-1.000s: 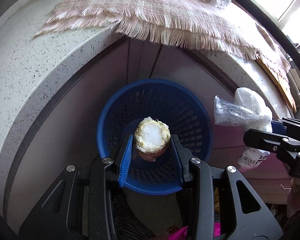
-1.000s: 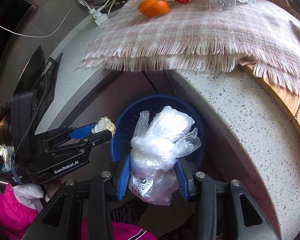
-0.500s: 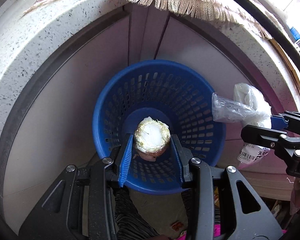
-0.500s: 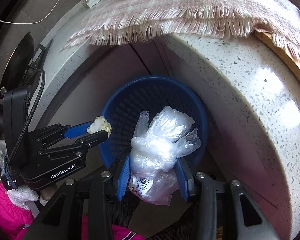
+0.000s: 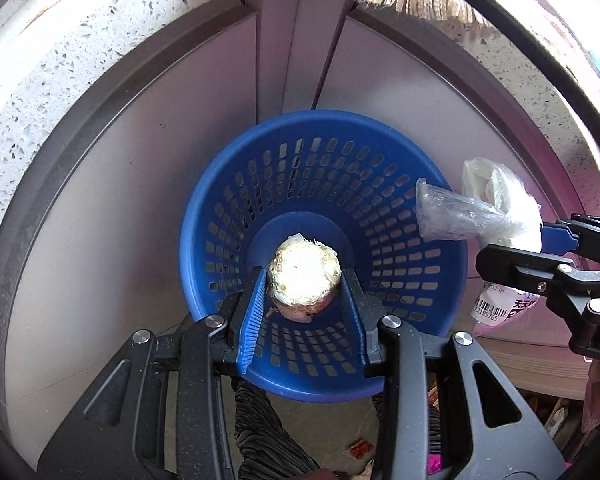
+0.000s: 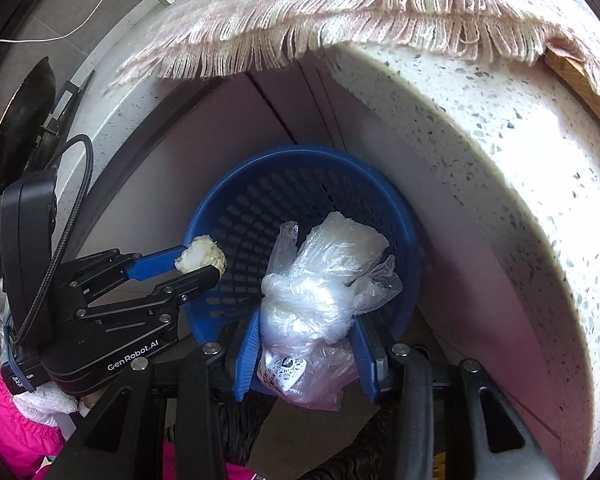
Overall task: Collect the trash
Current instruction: 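Carry the husk and plastic bag with both tools over the blue wastebasket, then open both tools to drop the husk and bag into the wastebasket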
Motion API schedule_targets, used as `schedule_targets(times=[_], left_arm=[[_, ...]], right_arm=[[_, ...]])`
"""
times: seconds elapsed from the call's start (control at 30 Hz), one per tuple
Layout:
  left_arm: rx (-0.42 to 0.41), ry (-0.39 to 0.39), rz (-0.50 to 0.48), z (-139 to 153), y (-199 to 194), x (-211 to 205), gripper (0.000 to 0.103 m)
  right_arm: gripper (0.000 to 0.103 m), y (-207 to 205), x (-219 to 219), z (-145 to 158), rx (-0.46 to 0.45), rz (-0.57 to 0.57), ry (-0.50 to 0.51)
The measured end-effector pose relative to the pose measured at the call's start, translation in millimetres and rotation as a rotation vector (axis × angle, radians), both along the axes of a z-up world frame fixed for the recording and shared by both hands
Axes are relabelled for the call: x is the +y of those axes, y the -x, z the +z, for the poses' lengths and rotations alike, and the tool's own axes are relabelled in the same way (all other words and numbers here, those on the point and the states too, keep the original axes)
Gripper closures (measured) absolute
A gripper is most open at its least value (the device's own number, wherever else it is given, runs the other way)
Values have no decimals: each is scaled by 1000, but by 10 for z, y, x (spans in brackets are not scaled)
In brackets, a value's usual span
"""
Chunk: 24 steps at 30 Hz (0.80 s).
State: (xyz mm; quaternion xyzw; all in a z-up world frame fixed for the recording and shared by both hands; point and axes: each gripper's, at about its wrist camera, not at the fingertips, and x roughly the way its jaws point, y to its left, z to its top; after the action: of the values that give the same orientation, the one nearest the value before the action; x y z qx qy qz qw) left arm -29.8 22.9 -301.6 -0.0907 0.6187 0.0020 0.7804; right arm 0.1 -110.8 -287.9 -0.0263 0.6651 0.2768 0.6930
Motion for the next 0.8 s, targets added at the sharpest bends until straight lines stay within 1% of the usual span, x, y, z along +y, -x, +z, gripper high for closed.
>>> schedule_targets(times=[0.27,0.3,0.33,0.37,0.4,0.43,0.5,0.57,0.6,0.63,0.8], left_arm=[[-4,-2,1,-53,-42,7,66],[-7,0,1,-42,-41,11,66],[-9,0,2,-31,-38,16,66],[-13,3,3,-19,-36,22,66],[-15,8,2,-5,-33,29,66],[-15,7,2,7,-31,33,66],[-15,-1,2,22,-31,32,66],[-14,-4,3,39,-31,37,56],[-22,-6,6,55,-27,39,47],[-30,-8,9,76,-20,45,43],[-45,-17,17,165,-2,84,43]], right_arm=[[55,-6,-58,-9,-2,-3,-2],[51,-2,-60,2,-4,-3,-6],[44,1,-62,17,-8,-3,-10],[41,8,-62,33,-15,-3,-12],[36,8,-77,48,-21,-2,-13],[33,9,-77,65,-25,-1,-16],[33,4,-77,88,-27,-2,-17],[33,5,-92,117,-29,-6,-20],[33,4,-98,133,-30,-9,-24],[33,12,-99,153,-31,-13,-26],[33,-3,-188,251,-39,-25,-39]])
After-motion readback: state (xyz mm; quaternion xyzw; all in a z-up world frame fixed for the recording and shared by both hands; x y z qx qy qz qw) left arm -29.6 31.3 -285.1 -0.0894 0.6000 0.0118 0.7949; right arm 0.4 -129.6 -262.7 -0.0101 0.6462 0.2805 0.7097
